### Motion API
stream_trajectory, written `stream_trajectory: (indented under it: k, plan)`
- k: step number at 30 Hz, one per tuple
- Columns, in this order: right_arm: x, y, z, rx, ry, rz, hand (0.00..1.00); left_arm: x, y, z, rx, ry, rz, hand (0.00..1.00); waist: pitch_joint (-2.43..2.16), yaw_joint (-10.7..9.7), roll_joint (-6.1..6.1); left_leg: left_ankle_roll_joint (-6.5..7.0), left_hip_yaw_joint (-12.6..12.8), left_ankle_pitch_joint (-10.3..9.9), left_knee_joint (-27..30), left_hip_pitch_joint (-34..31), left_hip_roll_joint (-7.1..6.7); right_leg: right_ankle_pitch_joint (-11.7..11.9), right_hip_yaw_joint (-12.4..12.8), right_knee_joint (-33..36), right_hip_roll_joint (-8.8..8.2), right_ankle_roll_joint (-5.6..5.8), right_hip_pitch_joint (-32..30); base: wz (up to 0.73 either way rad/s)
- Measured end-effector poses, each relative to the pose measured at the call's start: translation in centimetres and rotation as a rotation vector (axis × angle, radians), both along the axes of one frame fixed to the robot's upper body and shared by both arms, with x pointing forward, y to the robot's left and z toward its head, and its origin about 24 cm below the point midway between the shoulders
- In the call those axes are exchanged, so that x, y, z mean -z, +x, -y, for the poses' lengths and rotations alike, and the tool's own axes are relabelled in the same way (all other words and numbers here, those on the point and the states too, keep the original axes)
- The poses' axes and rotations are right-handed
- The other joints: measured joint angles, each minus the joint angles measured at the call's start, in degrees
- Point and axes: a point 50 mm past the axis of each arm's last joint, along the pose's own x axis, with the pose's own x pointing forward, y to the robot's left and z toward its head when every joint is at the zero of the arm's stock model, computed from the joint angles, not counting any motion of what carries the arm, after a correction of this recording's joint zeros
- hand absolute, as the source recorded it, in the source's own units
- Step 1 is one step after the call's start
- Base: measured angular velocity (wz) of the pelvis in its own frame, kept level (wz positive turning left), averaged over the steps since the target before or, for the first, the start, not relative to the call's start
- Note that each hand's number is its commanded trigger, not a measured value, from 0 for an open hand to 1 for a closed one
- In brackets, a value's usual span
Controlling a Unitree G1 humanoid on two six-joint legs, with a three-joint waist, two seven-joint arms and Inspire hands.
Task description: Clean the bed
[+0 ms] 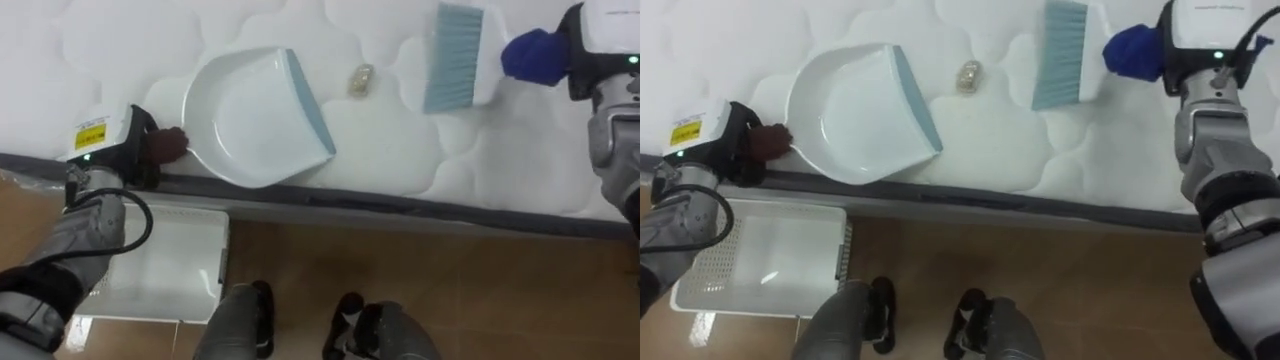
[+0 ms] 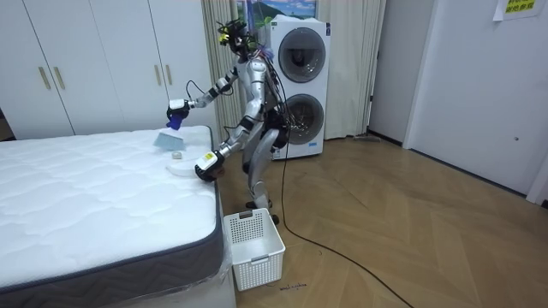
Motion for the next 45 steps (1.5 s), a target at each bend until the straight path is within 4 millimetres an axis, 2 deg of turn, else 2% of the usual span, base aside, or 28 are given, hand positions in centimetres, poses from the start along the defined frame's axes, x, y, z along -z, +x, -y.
stream_trajectory:
  k: [7, 10, 12, 15, 22, 26, 31, 33, 37, 38, 41, 44, 45]
  plan:
    - [-1.3, 0.7, -2.4, -0.102, -0.219, 0.034, 1.0, -0.5, -0.1, -0.7, 0.002, 0.043, 0.023, 1.0, -0.05, 0.4, -1.04, -0.11, 0.0, 0.07, -1.21, 0.46, 0.16, 0.28, -0.18, -1.11, 0.47, 0.12, 0.55, -0.02]
    - [-2.1, 1.0, -4.2, -0.184, -0.316, 0.07, 1.0, -0.7, -0.1, -0.9, -0.001, 0.05, 0.026, 1.0, -0.06, 0.35, -1.25, -0.33, -0.13, 0.2, -1.78, 0.52, 0.41, 0.45, -1.38, -2.38, 0.53, -0.15, 0.95, 0.0]
    - [-2.2, 1.0, -5.3, -0.237, -0.378, 0.081, 1.0, -0.8, -0.1, -1.0, -0.002, 0.051, 0.026, 1.0, -0.06, 0.5, -1.25, -0.6, -0.81, 0.36, -2.24, 0.56, 0.81, 0.84, -2.07, -3.88, 1.22, -0.34, 1.85, 0.04]
    - [-2.2, 1.0, -5.8, -0.26, -0.415, 0.086, 1.0, -0.8, 0.0, -0.8, 0.005, 0.047, 0.028, 1.0, -0.05, 0.51, -1.22, -0.79, -1.69, 0.46, -2.56, 0.6, 0.89, 0.89, -3.19, -4.7, 1.44, -0.38, 2.76, 0.13]
    - [-2.1, 1.0, -6.4, -0.271, -0.456, 0.063, 1.0, -0.9, 0.1, -0.5, 0.019, 0.041, 0.016, 1.0, 0.05, 0.72, -1.0, -0.78, -1.72, 0.45, -2.78, 0.91, 1.06, 0.92, -5.58, -4.9, 1.13, -0.45, 3.82, 0.04]
    - [-1.9, 1.1, -6.6, -0.255, -0.451, 0.035, 1.0, -0.7, 0.2, -0.2, 0.024, 0.038, -0.003, 1.0, 0.22, 1.77, -0.67, -0.95, -1.59, 0.71, -3.85, 1.97, 0.83, 1.01, -6.12, -5.81, 0.77, -0.57, 4.66, -0.01]
    - [-1.7, 1.2, -6.4, -0.221, -0.405, -0.006, 1.0, -0.3, 0.2, 0.2, 0.018, 0.027, -0.024, 1.0, 0.19, 2.2, -0.34, -1.28, -2.16, 1.03, -5.09, 2.99, 0.65, 1.02, -6.89, -6.92, 1.07, -0.58, 6.03, 0.07]
    - [-1.6, 1.2, -6.2, -0.194, -0.349, -0.027, 1.0, -0.1, 0.2, 0.5, 0.023, 0.016, -0.035, 1.0, 0.23, 2.17, 0.5, -1.33, -2.86, 1.05, -5.18, 3.01, 0.67, 1.03, -7.78, -7.56, 1.31, -0.6, 6.83, 0.14]
    - [-1.3, 1.3, -6.5, -0.164, -0.252, -0.067, 1.0, 0.0, 0.3, 0.8, 0.026, 0.006, -0.042, 1.0, 0.31, 2.88, 0.67, -1.49, -2.79, 1.15, -5.23, 3.4, 0.7, 1.03, -7.69, -7.92, 1.5, -0.6, 7.09, 0.02]
    - [-1.1, 1.4, -6.6, -0.155, -0.21, -0.088, 1.0, 0.1, 0.3, 0.9, 0.029, 0.003, -0.045, 1.0, 0.48, 3.02, 0.94, -1.51, -2.82, 1.16, -5.27, 3.73, 0.71, 1.03, -7.75, -8.08, 1.53, -0.6, 7.52, 0.0]
    - [-0.8, 1.5, -6.6, -0.138, -0.071, -0.135, 1.0, 0.2, 0.3, 1.2, 0.035, 0.0, -0.051, 1.0, 0.45, 3.1, 1.6, -1.51, -2.84, 1.16, -5.44, 3.79, 0.68, 1.04, -7.77, -8.22, 1.38, -0.58, 7.63, 0.0]
    - [0.6, 1.4, -6.7, -0.122, 0.129, -0.228, 1.0, 0.3, 0.4, 1.3, 0.036, -0.006, -0.06, 1.0, 0.55, 3.18, 2.45, -1.51, -2.82, 1.16, -5.52, 3.89, 0.71, 1.05, -7.68, -8.23, 1.29, -0.57, 7.78, 0.0]
    - [1.3, 1.2, -6.6, -0.114, 0.215, -0.273, 1.0, 0.3, 0.4, 1.4, 0.037, -0.01, -0.061, 1.0, 0.74, 3.14, 2.88, -1.51, -2.84, 1.16, -5.67, 3.86, 0.62, 1.05, -7.72, -7.9, 1.34, -0.57, 7.65, 0.0]
